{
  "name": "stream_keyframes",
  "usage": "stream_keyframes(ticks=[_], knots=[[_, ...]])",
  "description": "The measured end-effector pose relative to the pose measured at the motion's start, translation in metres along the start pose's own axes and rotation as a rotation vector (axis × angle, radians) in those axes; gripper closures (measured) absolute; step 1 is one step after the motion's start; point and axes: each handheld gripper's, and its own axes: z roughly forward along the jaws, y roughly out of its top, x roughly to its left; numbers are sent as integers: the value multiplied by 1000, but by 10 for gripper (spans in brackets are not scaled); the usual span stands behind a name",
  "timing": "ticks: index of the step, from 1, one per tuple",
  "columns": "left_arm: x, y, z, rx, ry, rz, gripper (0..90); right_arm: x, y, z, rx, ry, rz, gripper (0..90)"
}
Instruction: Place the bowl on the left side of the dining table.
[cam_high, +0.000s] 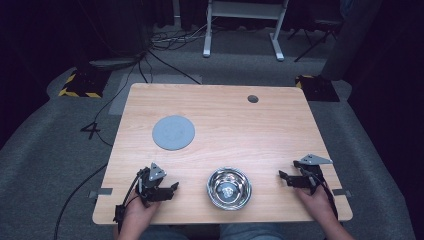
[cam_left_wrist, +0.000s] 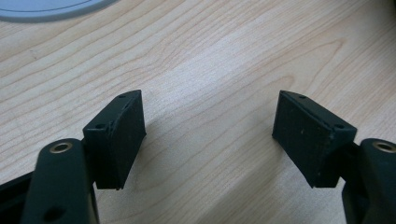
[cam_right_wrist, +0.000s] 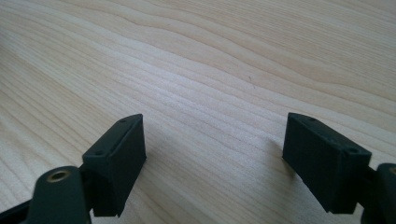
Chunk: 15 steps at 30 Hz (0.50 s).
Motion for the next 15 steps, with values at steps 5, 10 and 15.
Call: stream_keyframes(ticks=[5, 10, 15], knots=[[-1, 1, 1, 11, -4, 11, 180, 0, 0, 0, -1, 0, 2, 215], [-2, 0, 1, 7, -7, 3, 180, 0, 0, 0, -1, 0, 2, 215], [-2, -1, 0, 12, -14, 15, 178, 0, 0, 0, -1, 0, 3, 215]])
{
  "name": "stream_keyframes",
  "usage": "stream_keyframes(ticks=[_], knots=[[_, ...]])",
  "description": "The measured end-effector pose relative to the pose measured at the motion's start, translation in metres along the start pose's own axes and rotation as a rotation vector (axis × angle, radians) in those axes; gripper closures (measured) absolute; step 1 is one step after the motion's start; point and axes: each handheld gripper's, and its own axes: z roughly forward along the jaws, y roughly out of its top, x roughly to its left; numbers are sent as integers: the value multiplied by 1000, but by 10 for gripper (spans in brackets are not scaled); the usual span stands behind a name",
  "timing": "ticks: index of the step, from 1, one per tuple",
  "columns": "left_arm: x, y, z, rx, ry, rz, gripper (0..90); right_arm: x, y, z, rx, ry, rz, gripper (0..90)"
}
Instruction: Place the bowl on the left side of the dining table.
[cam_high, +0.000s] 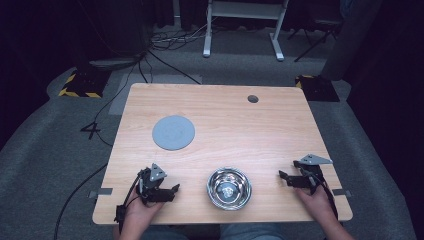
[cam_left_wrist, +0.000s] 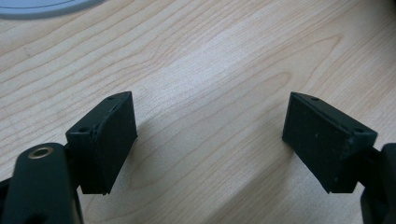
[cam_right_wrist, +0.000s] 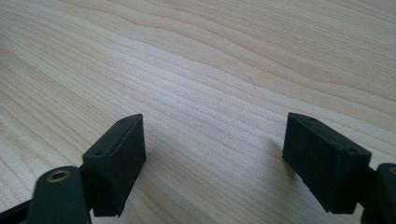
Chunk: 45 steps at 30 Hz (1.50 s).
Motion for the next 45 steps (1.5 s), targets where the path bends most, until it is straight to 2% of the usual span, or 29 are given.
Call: stream_keyframes(ticks=[1, 4, 7, 9, 27, 28, 29, 38, 43, 45], knots=[[1, -3, -2, 3, -39, 19, 172, 0, 0, 0, 0, 0, 0, 215], [2, -4, -4, 3, -43, 36, 172, 0, 0, 0, 0, 0, -1, 215], [2, -5, -8, 15, -50, 13, 184, 0, 0, 0, 0, 0, 0, 215], [3, -4, -10, 20, -84, -12, 190, 0, 0, 0, 0, 0, 0, 214], [-7, 16, -37, -36, -83, -8, 178, 0, 0, 0, 0, 0, 0, 215], [-7, 18, -38, -37, -90, -5, 178, 0, 0, 0, 0, 0, 0, 215], [-9, 21, -40, -33, -101, -15, 218, 0, 0, 0, 0, 0, -1, 215], [-11, 35, -44, -56, -120, -15, 223, 0, 0, 0, 0, 0, -1, 215], [-12, 43, -43, -72, -167, -31, 204, 0, 0, 0, 0, 0, 0, 214], [-13, 47, -42, -70, -171, -29, 203, 0, 0, 0, 0, 0, -1, 214]])
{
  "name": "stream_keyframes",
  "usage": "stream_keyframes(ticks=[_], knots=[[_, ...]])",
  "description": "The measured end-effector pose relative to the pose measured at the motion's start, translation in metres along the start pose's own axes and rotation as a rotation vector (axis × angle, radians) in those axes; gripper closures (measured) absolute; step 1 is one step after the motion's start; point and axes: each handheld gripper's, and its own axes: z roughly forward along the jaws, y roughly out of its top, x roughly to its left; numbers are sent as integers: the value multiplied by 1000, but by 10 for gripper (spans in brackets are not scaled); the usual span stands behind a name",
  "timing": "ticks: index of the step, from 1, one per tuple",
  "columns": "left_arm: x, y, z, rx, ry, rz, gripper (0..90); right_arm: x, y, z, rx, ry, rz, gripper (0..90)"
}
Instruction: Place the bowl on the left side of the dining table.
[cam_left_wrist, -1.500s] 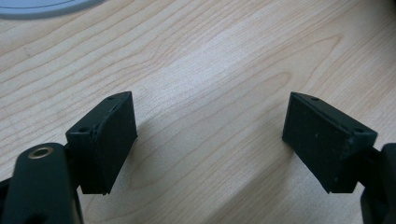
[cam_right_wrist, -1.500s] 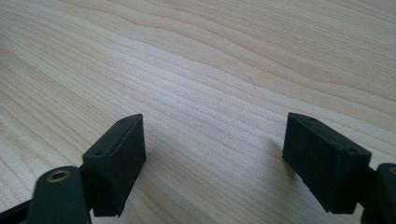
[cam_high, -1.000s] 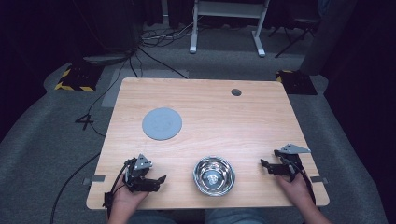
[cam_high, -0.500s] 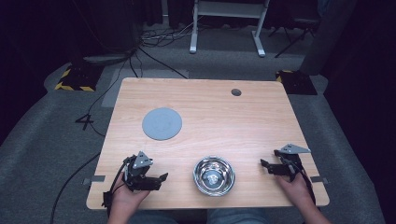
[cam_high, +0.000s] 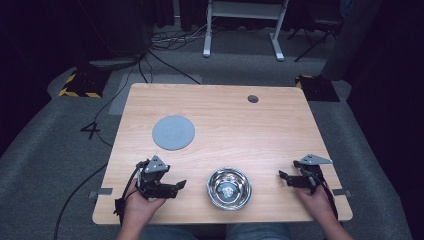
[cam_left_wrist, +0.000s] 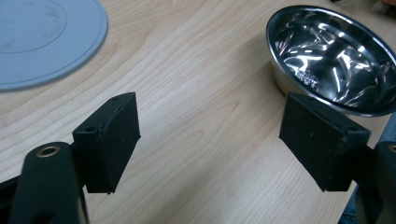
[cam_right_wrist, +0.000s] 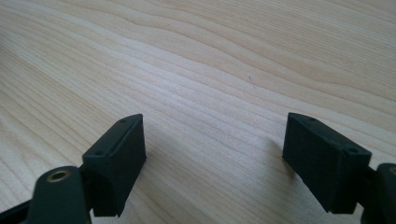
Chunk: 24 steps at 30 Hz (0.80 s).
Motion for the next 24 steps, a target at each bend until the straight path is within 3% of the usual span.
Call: stream_keyframes(ticks=[6, 10, 14, 24], knots=[[-7, 14, 3, -8, -9, 28, 198, 0, 0, 0, 0, 0, 0, 215], [-11, 24, 10, -46, -33, -2, 200, 0, 0, 0, 1, 0, -2, 215], [-18, 33, 20, -26, -22, 10, 200, 0, 0, 0, 1, -1, -3, 214], [-26, 54, 41, -34, -66, -11, 190, 0, 0, 0, 0, -1, -1, 214]])
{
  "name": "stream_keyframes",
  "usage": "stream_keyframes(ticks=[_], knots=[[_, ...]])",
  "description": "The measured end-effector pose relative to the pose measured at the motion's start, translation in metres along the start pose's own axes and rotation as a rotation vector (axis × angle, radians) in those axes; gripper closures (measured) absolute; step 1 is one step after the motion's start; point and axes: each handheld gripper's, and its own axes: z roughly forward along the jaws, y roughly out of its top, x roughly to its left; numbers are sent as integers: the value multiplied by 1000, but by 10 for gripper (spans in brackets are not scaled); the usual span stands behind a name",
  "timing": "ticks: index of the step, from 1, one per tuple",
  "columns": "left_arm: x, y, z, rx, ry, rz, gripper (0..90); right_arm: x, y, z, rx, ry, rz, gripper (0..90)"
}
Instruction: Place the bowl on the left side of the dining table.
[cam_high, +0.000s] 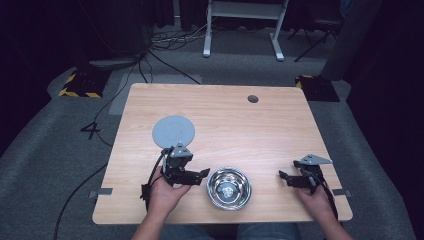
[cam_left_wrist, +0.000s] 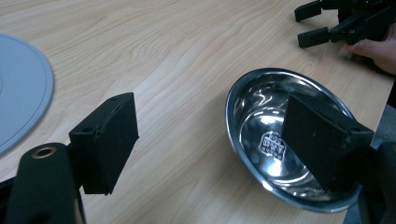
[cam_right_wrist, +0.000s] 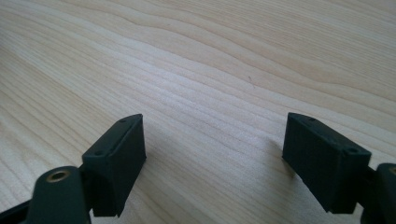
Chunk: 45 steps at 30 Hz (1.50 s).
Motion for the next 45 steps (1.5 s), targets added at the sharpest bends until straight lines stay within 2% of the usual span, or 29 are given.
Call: stream_keyframes(ticks=[5, 7, 11, 12, 13, 14, 18, 19, 23, 26, 29, 30, 32, 33, 35, 37, 38, 39, 41, 42, 45], knots=[[-9, 8, 18, 41, -24, 21, 195, 0, 0, 0, 0, 0, -1, 215], [-9, 9, 20, 46, -20, 34, 197, 0, 0, 0, 0, 0, 0, 215], [-15, 14, 28, 59, -47, 31, 204, 0, 0, 0, 2, -1, -4, 215], [-16, 16, 30, 65, -47, 51, 208, 0, 0, 0, 2, -1, -4, 215], [-18, 17, 32, 63, -46, 54, 213, 0, 0, 0, 2, -1, -4, 215], [-21, 18, 34, 67, -62, 46, 219, 0, 0, 0, 1, -1, -4, 215], [-25, 22, 41, 80, -61, 75, 226, 0, 0, 0, 1, -1, -3, 215], [-25, 21, 46, 95, -71, 59, 234, 0, 0, 0, 1, -1, -3, 215], [-23, 18, 53, 123, -70, 44, 268, 0, 0, 0, 1, -1, -4, 215], [-19, 15, 60, 165, -82, 11, 286, 0, 0, 0, 1, -1, -4, 215], [-18, 13, 68, 221, -63, -3, 336, 0, 0, 0, 1, -1, -3, 215], [-18, 11, 74, 262, -50, -11, 390, 0, 0, 0, 1, -1, -4, 215], [-19, 10, 77, 276, -54, -20, 414, 0, 0, 0, 1, -1, -4, 215], [-18, 9, 81, 304, -47, -27, 480, 0, 0, 0, 0, -1, -4, 215], [-18, 8, 81, 323, -32, -31, 509, 0, 0, 0, 2, -1, -4, 217], [-17, 7, 84, 345, -34, -26, 559, 0, 0, 0, 2, -2, -4, 217], [-17, 7, 84, 352, -18, -25, 583, 0, 0, 0, 2, -2, -4, 217], [-17, 7, 84, 360, -13, -24, 635, 0, 0, 0, 2, -2, -4, 217], [-17, 7, 84, 377, -2, -22, 650, 0, 0, 0, 1, -2, -4, 217], [-17, 7, 84, 395, -2, -20, 693, 0, 0, 0, 2, -2, -4, 217], [-18, 6, 85, 414, -13, -10, 736, 0, 0, 0, 2, -2, -4, 217]])
